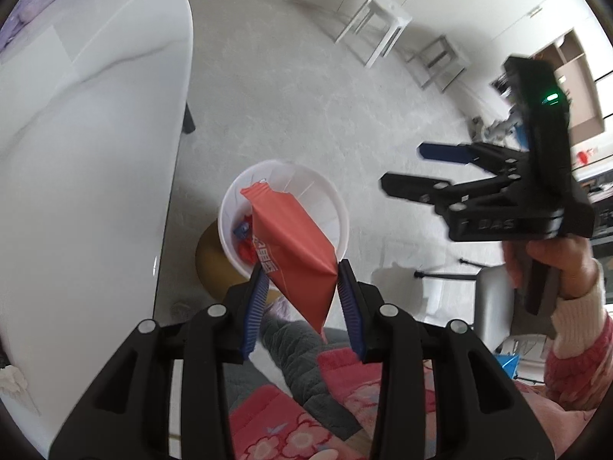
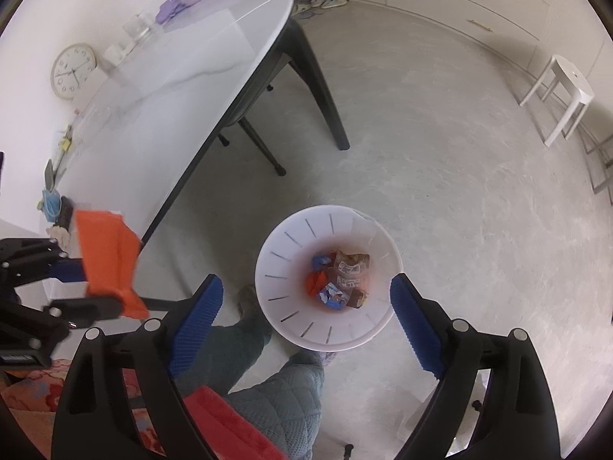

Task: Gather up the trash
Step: 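Carry both items over the white bin and open both tools to drop them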

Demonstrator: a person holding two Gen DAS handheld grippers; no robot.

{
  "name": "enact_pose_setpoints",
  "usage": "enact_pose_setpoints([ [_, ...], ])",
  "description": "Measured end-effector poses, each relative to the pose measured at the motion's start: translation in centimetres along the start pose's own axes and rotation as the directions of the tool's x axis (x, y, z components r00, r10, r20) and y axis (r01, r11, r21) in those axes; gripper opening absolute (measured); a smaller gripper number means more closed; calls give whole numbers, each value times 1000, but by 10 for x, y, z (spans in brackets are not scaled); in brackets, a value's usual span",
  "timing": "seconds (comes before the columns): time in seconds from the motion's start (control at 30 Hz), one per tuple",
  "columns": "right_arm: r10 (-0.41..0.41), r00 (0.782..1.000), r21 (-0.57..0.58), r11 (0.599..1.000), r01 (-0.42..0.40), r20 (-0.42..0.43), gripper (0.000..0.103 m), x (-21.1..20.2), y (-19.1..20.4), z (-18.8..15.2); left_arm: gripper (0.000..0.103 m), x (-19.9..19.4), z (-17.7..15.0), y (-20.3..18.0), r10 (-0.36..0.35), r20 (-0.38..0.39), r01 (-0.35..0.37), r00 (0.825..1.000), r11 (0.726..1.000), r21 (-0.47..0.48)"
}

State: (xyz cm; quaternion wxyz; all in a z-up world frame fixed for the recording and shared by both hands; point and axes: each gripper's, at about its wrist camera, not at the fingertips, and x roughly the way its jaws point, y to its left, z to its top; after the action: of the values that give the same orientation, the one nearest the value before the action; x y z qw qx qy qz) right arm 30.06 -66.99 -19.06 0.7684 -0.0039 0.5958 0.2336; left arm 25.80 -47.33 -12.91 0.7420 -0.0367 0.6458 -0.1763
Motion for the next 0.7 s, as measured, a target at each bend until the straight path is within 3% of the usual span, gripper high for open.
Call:
enact_pose_setpoints([
  [0.07, 1, 1000, 9, 1000, -1, 0, 89, 0, -1, -3, 64, 3, -1, 0, 21, -10, -21, 1000, 1000, 1],
  [0.17, 2, 1000, 19, 1000, -2, -5, 89, 1, -2, -9, 76, -1, 2, 1, 48, 22, -48, 999, 999, 0],
  [0.33, 5, 1000, 28, 1000, -5, -17, 89, 2, -3, -12, 83, -21, -4, 11, 55, 75, -52, 996, 998, -42],
  [0.7, -1, 1000, -15, 1000, 0, -28, 94, 7, 15, -2, 83, -34, -13, 26, 66, 100, -54, 993, 990, -127],
])
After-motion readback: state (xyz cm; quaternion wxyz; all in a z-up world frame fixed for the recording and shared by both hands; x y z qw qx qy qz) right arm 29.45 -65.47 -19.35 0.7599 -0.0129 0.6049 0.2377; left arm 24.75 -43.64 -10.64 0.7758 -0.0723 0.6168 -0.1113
